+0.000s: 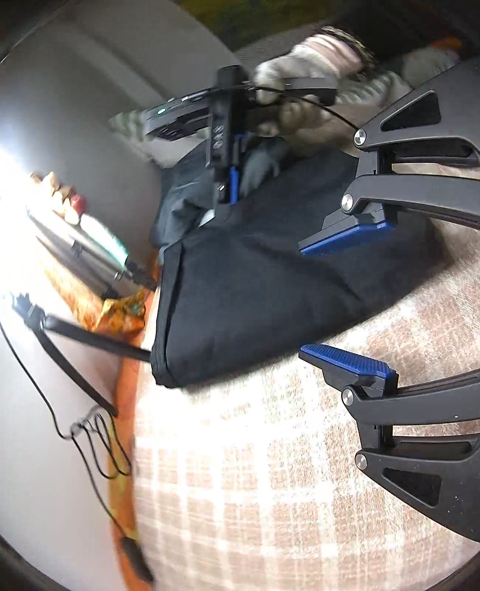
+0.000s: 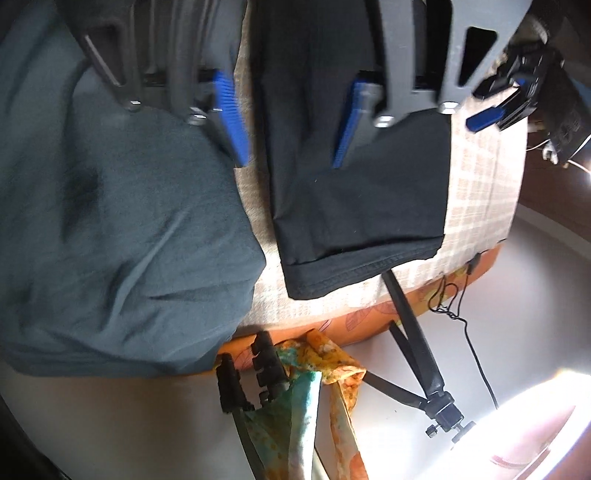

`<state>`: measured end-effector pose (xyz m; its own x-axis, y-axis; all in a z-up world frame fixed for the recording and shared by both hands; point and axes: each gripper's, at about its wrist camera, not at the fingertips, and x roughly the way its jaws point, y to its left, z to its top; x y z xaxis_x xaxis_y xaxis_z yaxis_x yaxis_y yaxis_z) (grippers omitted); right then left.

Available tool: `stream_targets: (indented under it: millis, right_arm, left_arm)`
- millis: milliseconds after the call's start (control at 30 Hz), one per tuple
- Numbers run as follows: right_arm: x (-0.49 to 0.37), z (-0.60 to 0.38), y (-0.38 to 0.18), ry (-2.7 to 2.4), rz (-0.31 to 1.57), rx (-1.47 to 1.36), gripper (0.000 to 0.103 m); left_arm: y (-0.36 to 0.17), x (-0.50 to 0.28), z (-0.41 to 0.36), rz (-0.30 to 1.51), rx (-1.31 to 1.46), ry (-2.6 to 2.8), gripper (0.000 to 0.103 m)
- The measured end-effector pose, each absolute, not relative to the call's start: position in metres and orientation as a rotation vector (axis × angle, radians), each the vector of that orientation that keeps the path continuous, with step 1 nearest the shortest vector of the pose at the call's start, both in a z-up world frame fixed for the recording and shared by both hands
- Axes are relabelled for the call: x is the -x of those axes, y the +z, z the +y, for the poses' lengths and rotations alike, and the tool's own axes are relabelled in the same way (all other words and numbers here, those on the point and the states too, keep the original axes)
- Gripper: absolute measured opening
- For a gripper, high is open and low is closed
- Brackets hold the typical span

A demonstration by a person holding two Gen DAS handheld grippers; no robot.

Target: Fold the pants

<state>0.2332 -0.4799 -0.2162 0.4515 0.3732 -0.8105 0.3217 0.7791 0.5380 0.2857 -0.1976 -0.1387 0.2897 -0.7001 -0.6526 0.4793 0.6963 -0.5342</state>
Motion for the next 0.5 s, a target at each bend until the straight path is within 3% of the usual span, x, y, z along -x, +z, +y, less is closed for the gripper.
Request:
stream_targets:
  millis: [500]
  right_arm:
    - [-0.236, -0.479, -0.244, 0.206, 1.195, -0.735, 0.06]
  left_arm:
    - [-0.17, -0.314, -0.213, 1.1, 0.418, -0.818, 0.05]
